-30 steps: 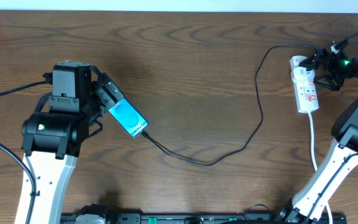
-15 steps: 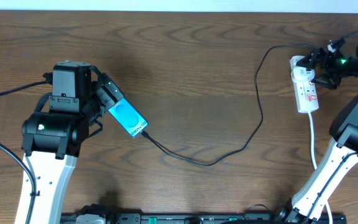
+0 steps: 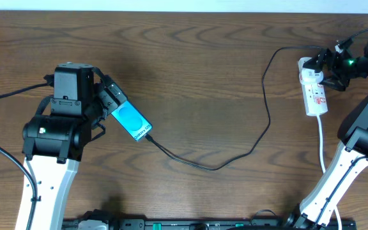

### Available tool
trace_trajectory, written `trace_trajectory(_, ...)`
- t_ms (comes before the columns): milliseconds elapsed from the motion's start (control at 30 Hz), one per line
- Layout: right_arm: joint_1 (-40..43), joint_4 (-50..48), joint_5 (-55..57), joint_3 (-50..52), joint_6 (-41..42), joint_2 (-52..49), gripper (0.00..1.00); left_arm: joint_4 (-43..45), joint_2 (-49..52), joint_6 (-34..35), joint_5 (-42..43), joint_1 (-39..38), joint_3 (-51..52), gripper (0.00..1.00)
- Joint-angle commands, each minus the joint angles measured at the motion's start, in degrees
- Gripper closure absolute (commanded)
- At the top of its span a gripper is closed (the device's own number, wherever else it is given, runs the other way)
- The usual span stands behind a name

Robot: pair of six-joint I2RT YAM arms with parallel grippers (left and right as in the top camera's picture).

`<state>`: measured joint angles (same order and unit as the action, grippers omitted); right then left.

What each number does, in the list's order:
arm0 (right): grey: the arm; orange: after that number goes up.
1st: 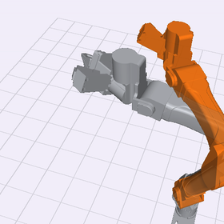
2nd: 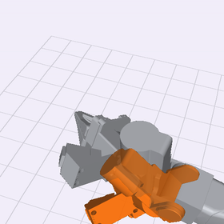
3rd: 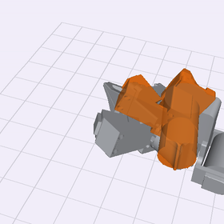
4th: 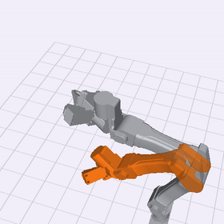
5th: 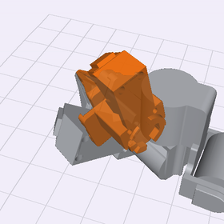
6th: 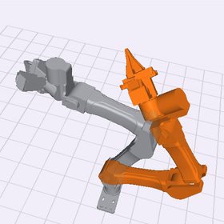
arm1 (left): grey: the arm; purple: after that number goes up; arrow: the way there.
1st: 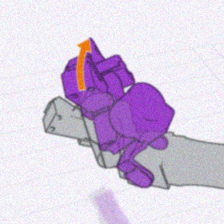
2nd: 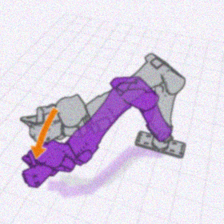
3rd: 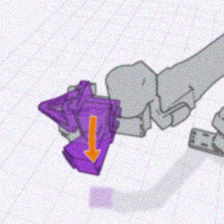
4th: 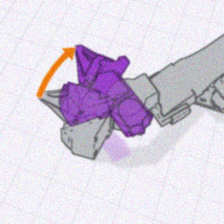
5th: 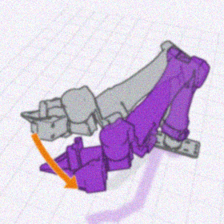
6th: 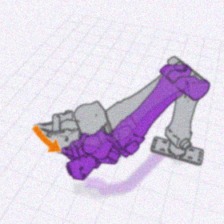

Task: Plug charger to phone and switch on socket
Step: 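Press down the orange switch with the right gripper, then hold the right gripper on the switch as the red light turns on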

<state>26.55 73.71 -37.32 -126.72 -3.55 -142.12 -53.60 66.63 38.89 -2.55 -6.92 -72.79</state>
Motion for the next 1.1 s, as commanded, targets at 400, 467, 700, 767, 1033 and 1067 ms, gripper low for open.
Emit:
trace_trajectory(400, 0.24, 0.68, 1.81, -0.66, 1.36, -1.05, 0.01, -0.2, -0.42, -0.74, -1.16, -0.02, -1.49, 0.02)
trace_trajectory(467, 0.26, 0.74, 1.79, -0.66, 1.38, -1.05, 0.01, -0.2, -0.42, -0.74, -1.14, -0.02, -1.49, 0.02)
trace_trajectory(700, 0.24, 0.87, 1.79, -0.57, 1.38, -1.05, 0.01, -0.22, -0.42, -0.74, -1.14, -0.02, -1.49, 0.02)
trace_trajectory(767, 0.24, 0.87, 1.79, -0.46, 1.38, -1.05, 0.01, -0.22, -0.42, -0.74, -1.16, -0.02, -1.49, 0.02)
trace_trajectory(1033, 0.04, 0.26, 1.42, 1.25, 1.36, -1.05, 0.01, -0.2, -0.42, -0.74, -1.16, -0.02, -1.49, 0.02)
trace_trajectory(1067, -0.02, 0.09, 0.85, 1.49, 1.38, -1.05, 0.01, -0.2, -0.42, -0.74, -1.16, -0.02, -1.49, 0.02)
